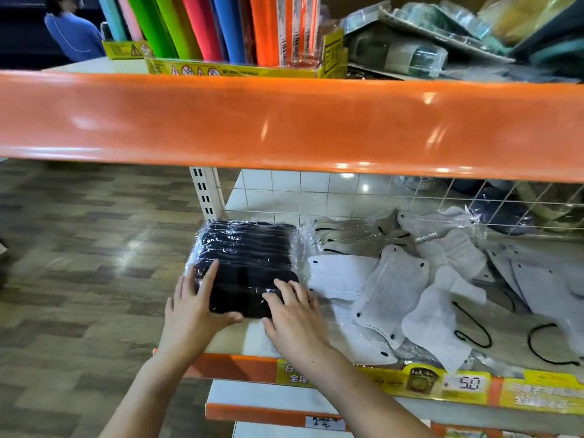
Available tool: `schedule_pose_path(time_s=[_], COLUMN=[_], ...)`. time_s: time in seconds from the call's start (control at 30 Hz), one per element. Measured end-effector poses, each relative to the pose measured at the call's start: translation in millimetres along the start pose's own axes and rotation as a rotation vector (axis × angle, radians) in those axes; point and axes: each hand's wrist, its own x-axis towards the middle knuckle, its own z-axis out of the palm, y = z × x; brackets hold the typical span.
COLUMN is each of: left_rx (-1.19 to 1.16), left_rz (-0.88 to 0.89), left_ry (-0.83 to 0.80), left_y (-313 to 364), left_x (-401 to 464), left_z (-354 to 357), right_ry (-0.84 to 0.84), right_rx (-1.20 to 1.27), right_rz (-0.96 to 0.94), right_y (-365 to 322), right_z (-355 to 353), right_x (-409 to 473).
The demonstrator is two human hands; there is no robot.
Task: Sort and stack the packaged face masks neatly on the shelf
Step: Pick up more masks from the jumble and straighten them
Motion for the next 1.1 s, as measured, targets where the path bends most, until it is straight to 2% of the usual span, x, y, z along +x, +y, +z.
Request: schedule_pose_path(time_s=[0.1, 0.17, 0.27, 0.4, 0.6, 0.67, 0.73, 0.8, 0.87, 0.97, 1.1], left_rx=[-0.288, -0.374, -0.29, -0.231, -0.044, 0.028, 0.063, 0.055, 0.047, 0.013, -0.031], left_rz=[-0.138, -0.157, -0.119, -0.129, -0.097, -0.112, -0.127, -0.088, -0.001, 0.117, 0.246], left_ry=[0.026, 0.055, 0.097, 0.026, -0.019, 0.011, 0.11, 0.229, 0.309, 0.311, 0.262], left_y=[-10, -10, -2, -1, -3, -3, 1, 10, 24, 55, 105], left_x=[6, 7, 5, 7, 6, 5, 4, 4, 4, 5, 4], left_z=[-1, -3, -2, 3, 4, 8, 11, 13, 14, 17, 28], right_ry=[0.001, 0.014, 0.016, -0.002, 0.094, 0.11, 0.125, 0.163, 0.273, 0.387, 0.428], right_rx=[0.006, 0.009, -0.005, -0.041, -0.074, -0.083, -0.069, -0.035, -0.007, 0.082, 0.088], right_rz=[0.001, -0.01, -0.038, -0.04, -0.059, -0.065, -0.07, -0.075, -0.072, -0.08, -0.029], right_y=[-1, -3, -8, -11, -6, -5, -4, -2, 5, 23, 54], right_z=[-1, -1, 0, -2, -2, -1, 1, 2, 1, -7, -30], right_x=[-1, -1, -1, 2, 17, 18, 17, 15, 15, 11, 0])
